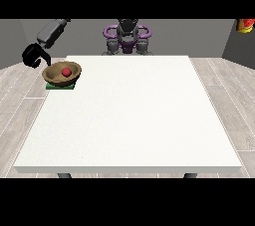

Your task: Pick the cup and pour the ball into the bowl, then pick the bowl and place it on the pad

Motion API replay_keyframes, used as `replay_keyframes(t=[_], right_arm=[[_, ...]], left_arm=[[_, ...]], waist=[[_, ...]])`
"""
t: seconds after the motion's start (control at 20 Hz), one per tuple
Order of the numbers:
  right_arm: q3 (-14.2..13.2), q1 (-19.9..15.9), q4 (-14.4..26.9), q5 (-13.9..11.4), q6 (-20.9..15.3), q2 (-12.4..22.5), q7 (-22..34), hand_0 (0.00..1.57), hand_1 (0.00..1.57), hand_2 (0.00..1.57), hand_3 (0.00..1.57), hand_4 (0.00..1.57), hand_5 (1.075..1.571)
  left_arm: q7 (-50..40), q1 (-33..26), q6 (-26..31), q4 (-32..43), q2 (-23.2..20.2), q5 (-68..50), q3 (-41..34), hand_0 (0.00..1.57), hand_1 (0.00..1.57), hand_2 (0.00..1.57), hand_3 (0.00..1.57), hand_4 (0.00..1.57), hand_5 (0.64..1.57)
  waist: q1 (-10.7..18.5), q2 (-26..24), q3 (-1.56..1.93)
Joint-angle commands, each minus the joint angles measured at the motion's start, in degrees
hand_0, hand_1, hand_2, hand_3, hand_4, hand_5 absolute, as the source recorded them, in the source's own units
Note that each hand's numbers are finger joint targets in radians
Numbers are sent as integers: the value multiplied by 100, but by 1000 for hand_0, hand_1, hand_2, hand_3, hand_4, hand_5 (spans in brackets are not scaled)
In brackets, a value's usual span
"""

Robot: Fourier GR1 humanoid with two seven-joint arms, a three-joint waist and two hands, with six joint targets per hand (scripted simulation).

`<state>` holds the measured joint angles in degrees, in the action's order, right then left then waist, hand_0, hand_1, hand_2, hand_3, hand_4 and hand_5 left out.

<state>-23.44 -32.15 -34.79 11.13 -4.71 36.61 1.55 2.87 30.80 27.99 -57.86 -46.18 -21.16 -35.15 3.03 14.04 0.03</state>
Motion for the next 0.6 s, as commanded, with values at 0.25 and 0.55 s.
replay_keyframes(t=[0.25,0.55], right_arm=[[-119,-383,91,189,-469,-501,-165,1451,1451,1383,753,0,1540],[-14,-368,317,-29,-230,-86,-494,931,931,1103,1043,162,1509]], left_arm=[[140,106,40,351,-331,-30,-30,0,0,0,0,1187,1564],[420,-11,-51,85,-241,35,58,0,0,0,0,1193,1567]], waist=[[81,142,-2],[145,346,1]])
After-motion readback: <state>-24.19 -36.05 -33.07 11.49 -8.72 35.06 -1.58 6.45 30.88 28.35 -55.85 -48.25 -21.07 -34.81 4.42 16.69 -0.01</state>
